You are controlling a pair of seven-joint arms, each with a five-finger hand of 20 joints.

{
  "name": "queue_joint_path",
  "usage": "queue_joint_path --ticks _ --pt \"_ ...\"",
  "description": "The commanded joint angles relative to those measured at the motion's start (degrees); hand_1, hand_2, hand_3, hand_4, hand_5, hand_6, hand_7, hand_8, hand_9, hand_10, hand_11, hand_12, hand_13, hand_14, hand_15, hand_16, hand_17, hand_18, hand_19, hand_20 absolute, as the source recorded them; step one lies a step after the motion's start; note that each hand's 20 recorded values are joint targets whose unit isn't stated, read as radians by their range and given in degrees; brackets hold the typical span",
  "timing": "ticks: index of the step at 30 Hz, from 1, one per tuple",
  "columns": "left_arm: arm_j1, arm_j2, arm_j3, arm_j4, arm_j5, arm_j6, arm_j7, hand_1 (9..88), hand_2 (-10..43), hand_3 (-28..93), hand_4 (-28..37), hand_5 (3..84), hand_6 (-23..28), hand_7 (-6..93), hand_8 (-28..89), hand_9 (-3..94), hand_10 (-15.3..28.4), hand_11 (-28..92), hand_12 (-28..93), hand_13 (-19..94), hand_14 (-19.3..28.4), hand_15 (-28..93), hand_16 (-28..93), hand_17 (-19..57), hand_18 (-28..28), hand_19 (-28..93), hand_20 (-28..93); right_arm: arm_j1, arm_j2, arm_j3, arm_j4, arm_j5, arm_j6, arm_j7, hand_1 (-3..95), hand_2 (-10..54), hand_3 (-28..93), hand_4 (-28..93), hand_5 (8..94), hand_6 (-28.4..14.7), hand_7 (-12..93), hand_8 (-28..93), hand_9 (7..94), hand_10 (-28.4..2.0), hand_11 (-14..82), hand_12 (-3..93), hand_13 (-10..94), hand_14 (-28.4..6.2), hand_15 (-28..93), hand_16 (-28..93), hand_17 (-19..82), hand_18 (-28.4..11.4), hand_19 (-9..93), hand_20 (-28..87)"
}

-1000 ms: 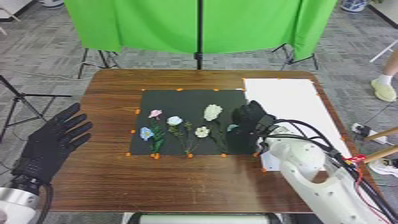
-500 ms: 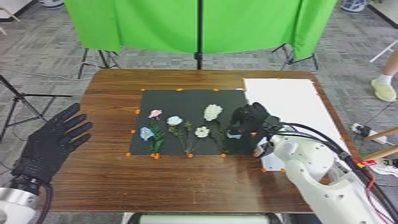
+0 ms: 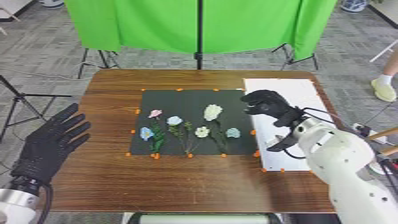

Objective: Arrange flowers

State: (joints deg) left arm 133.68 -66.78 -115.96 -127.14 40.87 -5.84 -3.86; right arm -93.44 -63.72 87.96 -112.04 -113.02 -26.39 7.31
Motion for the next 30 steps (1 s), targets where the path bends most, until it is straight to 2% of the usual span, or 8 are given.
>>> queue_joint_path --ticks 1,9,14,17,19,23,26,30 --pt "-1.05 -3.31 2.34 0.31 0.98 3.83 1.75 23.3 -0.9 69 -28.3 24.3 1.7 20.5 -12 19.0 9.6 21 15 13 11.8 32 0 -12.0 18.2 40 7 -7.8 -5.32 14.43 -2.3 37.98 -1.93 2.9 11.5 7.1 85 -28 37.1 -1.8 13 -13 34.5 -13.3 16.3 18.5 23 -11.2 28 18 4 -21.0 48 23" --pt "-3.76 -3.49 5.05 1.8 0.18 2.24 3.5 21.4 -3.2 67 -28.3 23.0 1.6 19.6 -11 16.5 8.9 19 16 10 10.7 26 1 -14.4 19.2 37 6 -16.21 -12.02 18.87 -6.87 51.33 3.68 0.21 7.8 -1.1 81 -28 26.5 -4.0 6 -9 26.6 -12.3 6.2 19.8 18 -11.4 9 30 2 -19.5 40 21" --pt "-3.12 -3.88 5.68 2.07 0.5 2.74 4.88 20.3 -5.4 65 -28.3 21.5 0.9 19.4 -11 14.9 8.2 16 18 8 10.1 21 3 -15.3 19.3 35 6 -18.12 -16.64 18.94 -7.36 50.33 1.73 2.37 7.1 -3.1 80 -28 22.4 -5.0 5 -8 23.3 -11.7 2.0 20.2 17 -10.7 -1 37 0 -18.8 35 19" --pt "-5.08 -3.27 7.08 2.92 0.38 3.23 5.25 20.3 -5.7 65 -28.3 21.4 0.8 19.4 -11 14.8 8.1 15 18 8 10.0 20 4 -15.3 19.0 35 6 -18.44 -18.88 18.75 -7.49 50.55 2.06 2.53 7.2 -3.1 79 -28 22.2 -5.0 4 -8 22.9 -11.0 1.1 20.5 17 -10.6 -5 40 -1 -18.6 34 18" --pt "-6.25 -2.93 7.73 3.35 0.57 2.58 4.94 20.3 -5.5 65 -28.3 21.4 0.9 19.5 -11 14.8 8.1 15 18 8 10.0 20 4 -15.3 18.9 35 7 -18.21 -19.79 18.53 -7.36 50.07 2.07 1.88 7.3 -3.1 79 -28 22.8 -4.8 5 -8 23.1 -11.1 1.3 20.7 17 -10.7 -5 40 -1 -18.7 34 18" --pt "-6.27 -4.41 8.29 3.68 0.75 2.79 3.75 20.2 -5.1 66 -28.3 21.4 1.0 19.7 -11 14.6 8.0 15 19 8 9.9 20 5 -15.4 18.6 35 7 -17.73 -20.38 17.8 -6.87 47.79 1.68 1.75 7.5 -3.4 80 -28 23.5 -4.9 5 -8 23.5 -11.2 1.7 20.9 17 -10.6 -5 41 -1 -18.9 34 18" --pt "-7.03 -4.25 8.15 4.19 1.18 0.94 2.67 20.2 -5.2 66 -28.3 21.4 1.1 19.6 -11 14.5 7.9 14 19 8 9.8 19 5 -15.4 18.6 35 7 -17.68 -20.59 18.25 -6.89 47.3 0.49 2.24 7.6 -3.2 79 -28 23.2 -5.1 5 -8 23.2 -11.3 1.7 21.0 17 -10.4 -6 42 -2 -19.0 34 18" --pt "-8.39 -3.5 8.44 4.4 1.55 0.57 3.48 20.9 -4.9 67 -28.3 19.9 0.8 19.0 -11 13.5 7.5 13 19 7 9.4 16 4 -15.8 18.6 34 6 -19.48 -20.18 18.88 -7.22 48.78 3.06 1.08 7.6 -3.0 80 -28 22.2 -8.2 3 -8 22.4 -11.2 1.4 21.1 17 -10.1 -7 42 -2 -18.9 34 18"
